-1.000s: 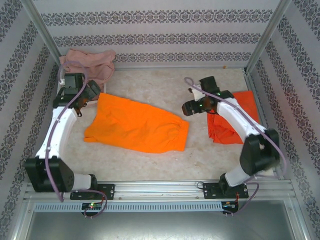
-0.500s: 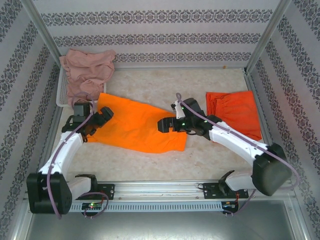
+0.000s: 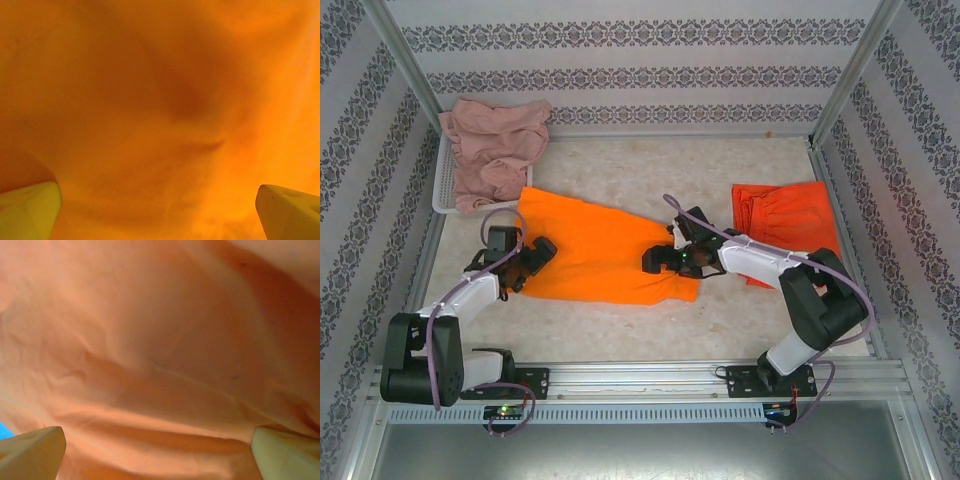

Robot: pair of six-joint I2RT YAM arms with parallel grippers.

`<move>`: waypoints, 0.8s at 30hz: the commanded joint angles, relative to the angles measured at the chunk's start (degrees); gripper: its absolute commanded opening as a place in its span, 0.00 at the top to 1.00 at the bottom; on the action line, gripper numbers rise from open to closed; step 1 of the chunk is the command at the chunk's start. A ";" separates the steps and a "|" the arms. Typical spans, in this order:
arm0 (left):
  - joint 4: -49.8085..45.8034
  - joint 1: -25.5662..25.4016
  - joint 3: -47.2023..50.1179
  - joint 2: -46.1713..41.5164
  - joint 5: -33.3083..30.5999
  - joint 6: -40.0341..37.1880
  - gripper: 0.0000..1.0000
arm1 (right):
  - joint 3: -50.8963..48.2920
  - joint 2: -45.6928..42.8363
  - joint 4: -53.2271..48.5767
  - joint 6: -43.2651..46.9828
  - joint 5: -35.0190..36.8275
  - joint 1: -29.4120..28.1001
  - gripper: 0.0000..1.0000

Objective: Fold and stack the shorts

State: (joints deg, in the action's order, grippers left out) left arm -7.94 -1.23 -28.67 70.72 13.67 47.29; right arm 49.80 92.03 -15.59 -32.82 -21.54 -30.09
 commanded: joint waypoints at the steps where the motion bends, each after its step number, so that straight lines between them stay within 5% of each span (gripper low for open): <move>1: 0.19 -2.96 3.11 -3.25 -3.18 2.20 0.00 | 0.18 3.03 -6.07 3.82 3.21 3.44 0.02; 10: -10.12 -16.23 10.78 -22.35 -9.15 11.53 0.00 | 6.95 2.56 -15.76 12.41 8.29 8.75 0.02; 15: -19.18 -16.29 0.26 -32.28 -14.48 5.12 0.00 | 8.87 -5.40 -12.14 10.94 -1.76 8.49 0.02; 19: -13.41 -16.00 -6.44 -26.99 -13.57 0.31 0.00 | 9.35 -9.63 -6.06 6.01 -7.66 8.27 0.02; 24: -0.96 -15.95 -9.54 -13.28 -4.38 -0.22 0.00 | 11.68 -8.69 -7.30 3.68 -7.39 9.33 0.02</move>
State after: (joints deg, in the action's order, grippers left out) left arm -16.05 -17.15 -38.46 51.70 4.01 49.39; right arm 60.01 82.43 -23.14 -26.65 -26.68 -21.80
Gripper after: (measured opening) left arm 0.999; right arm 0.977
